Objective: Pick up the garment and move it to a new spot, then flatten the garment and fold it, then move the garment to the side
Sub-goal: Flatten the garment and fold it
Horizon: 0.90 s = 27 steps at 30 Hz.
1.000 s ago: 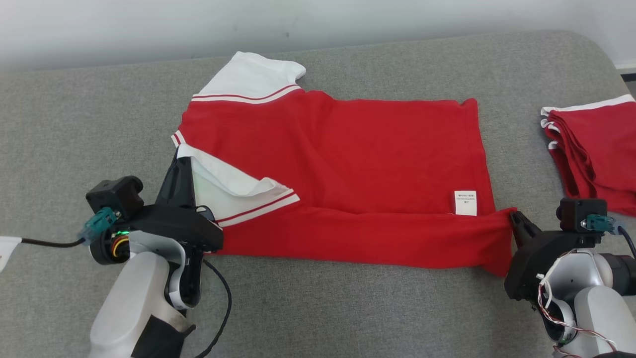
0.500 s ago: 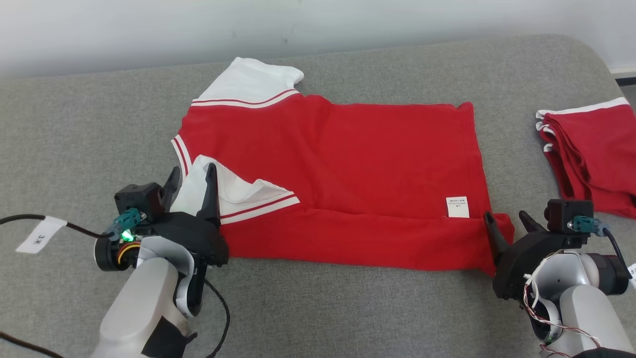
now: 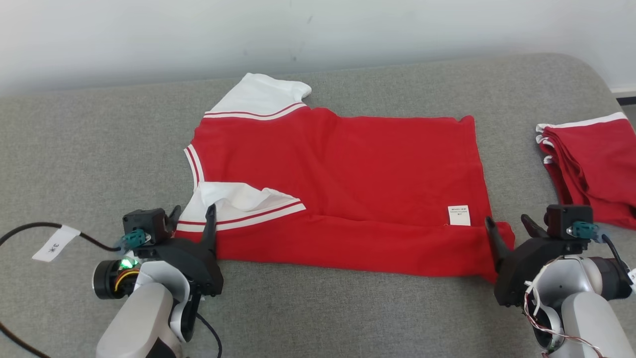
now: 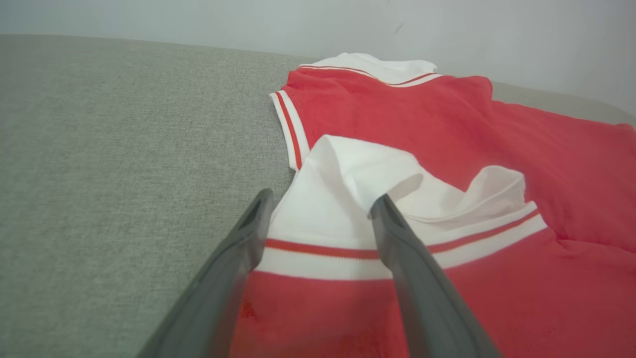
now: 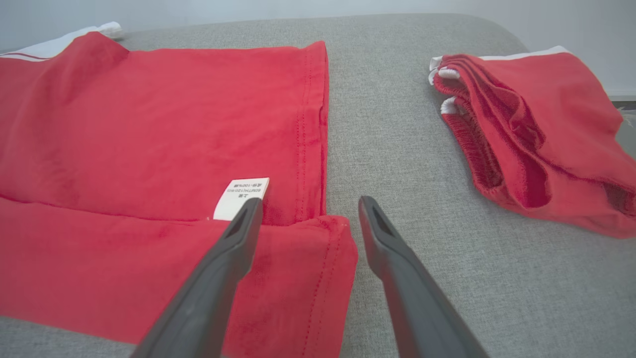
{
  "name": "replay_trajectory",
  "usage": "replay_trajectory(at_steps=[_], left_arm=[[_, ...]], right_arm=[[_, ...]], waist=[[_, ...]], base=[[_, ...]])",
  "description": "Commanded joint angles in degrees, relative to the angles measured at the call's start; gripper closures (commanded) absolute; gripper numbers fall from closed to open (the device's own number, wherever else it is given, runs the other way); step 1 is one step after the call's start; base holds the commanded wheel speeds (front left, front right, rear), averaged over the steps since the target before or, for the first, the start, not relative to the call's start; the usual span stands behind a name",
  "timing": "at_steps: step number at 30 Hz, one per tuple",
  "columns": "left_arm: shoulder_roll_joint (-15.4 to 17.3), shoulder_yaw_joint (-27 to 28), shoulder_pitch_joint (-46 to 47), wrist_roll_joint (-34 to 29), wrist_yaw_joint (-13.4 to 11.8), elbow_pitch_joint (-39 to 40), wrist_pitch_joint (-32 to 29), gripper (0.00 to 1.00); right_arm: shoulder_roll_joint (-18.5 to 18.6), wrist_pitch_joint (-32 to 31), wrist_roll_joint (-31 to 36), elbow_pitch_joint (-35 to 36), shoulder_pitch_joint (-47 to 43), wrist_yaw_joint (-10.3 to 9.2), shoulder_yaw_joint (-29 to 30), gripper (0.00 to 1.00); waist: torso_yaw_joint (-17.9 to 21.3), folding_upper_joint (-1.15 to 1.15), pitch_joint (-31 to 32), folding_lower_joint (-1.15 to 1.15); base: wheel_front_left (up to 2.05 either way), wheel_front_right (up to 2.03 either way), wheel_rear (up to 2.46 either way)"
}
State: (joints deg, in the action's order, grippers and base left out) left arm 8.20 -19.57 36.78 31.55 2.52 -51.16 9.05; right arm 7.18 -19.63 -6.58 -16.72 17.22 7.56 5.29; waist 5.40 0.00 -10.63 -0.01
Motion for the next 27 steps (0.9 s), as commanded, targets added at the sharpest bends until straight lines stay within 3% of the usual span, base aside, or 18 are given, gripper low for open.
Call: replay_trajectory(at_steps=[1,14,20,27], left_arm=[[0.5,-0.1,-0.6,-0.6,-0.4,0.3,1.5,0.00],[3.1,-1.4,-2.2,-4.7,-3.9,2.2,5.7,0.00],[5.1,-1.4,-2.1,-7.3,-6.9,4.9,6.1,0.00],[5.2,-2.0,-1.2,-8.1,-6.9,6.3,6.2,0.00]], right_arm=[[-0.3,0.5,0.7,0.8,-1.2,-0.17,0.5,0.00],[-2.0,3.1,6.3,2.9,-1.8,-0.17,6.4,0.00],[-3.2,5.2,9.6,3.3,-1.2,-0.17,10.0,0.00],[-4.1,8.5,11.7,3.7,-0.1,-0.17,12.3,0.00]], waist=[[0.1,0.00,0.4,0.01],[1.2,0.00,3.0,0.01],[1.3,0.00,4.2,0.01],[1.5,0.00,4.3,0.01]], base=[[0.00,0.00,0.00],[0.00,0.00,0.00],[0.00,0.00,0.00],[0.00,0.00,0.00]])
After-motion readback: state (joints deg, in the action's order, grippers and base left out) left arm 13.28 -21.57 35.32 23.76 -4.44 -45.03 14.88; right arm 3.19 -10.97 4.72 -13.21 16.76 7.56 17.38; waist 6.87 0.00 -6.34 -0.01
